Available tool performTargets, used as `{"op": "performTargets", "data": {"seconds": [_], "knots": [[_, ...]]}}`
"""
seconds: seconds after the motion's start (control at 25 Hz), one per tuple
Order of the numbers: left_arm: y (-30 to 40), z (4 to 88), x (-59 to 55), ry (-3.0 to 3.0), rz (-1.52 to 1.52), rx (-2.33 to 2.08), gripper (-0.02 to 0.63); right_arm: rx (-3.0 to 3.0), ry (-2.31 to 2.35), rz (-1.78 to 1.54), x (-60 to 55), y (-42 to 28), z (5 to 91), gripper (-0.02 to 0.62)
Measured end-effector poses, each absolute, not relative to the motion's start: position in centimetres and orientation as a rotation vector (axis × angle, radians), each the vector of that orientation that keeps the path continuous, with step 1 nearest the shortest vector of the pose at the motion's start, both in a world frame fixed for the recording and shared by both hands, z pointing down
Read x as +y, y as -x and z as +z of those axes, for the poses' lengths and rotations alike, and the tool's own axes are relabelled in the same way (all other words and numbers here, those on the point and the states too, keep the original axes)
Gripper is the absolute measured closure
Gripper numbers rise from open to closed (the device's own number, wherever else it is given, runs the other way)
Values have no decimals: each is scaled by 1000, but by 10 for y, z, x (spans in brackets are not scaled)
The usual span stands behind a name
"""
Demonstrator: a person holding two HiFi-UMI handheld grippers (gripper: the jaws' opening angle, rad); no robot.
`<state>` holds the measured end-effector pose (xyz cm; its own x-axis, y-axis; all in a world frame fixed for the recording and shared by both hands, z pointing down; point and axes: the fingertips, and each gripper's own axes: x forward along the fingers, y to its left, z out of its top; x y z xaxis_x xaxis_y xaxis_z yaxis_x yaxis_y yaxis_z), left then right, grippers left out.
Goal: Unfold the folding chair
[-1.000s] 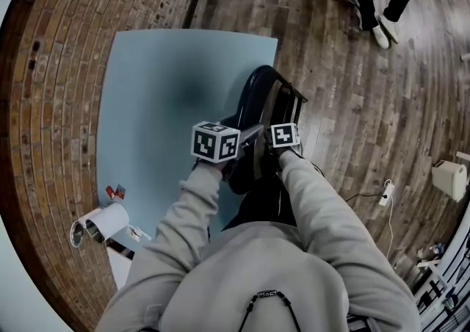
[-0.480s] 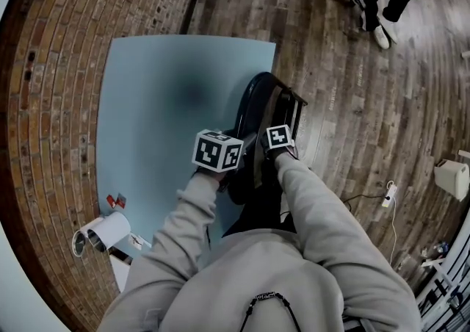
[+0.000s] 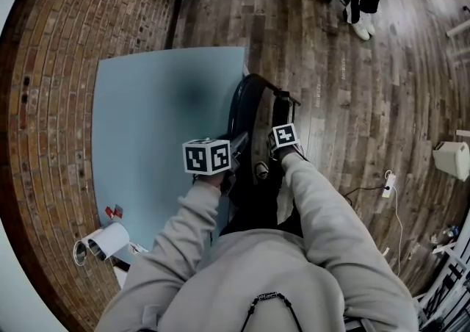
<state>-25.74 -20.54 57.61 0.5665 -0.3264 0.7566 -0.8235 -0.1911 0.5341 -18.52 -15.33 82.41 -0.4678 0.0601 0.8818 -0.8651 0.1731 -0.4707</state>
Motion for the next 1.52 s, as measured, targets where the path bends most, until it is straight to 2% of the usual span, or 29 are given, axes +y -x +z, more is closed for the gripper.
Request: {"op": "performTargets", "data": {"seconds": [0.2,0.36,0.72,1.52], "knots": [[210,566,-202,-1783,588,-953,508,-1619,-739,1524,-138,129,815,445],[176,573,-197,-1825,695,-984,521,-1685,-717,1597,-129,80,820,446],[137,587,-196,-1841,721,-949,535,-1853,-591,1783,-103,-28,841,449],[52,647,-176,-1785,718,-923,535,-2416,-282,2016,-81,-224,945,454]]}}
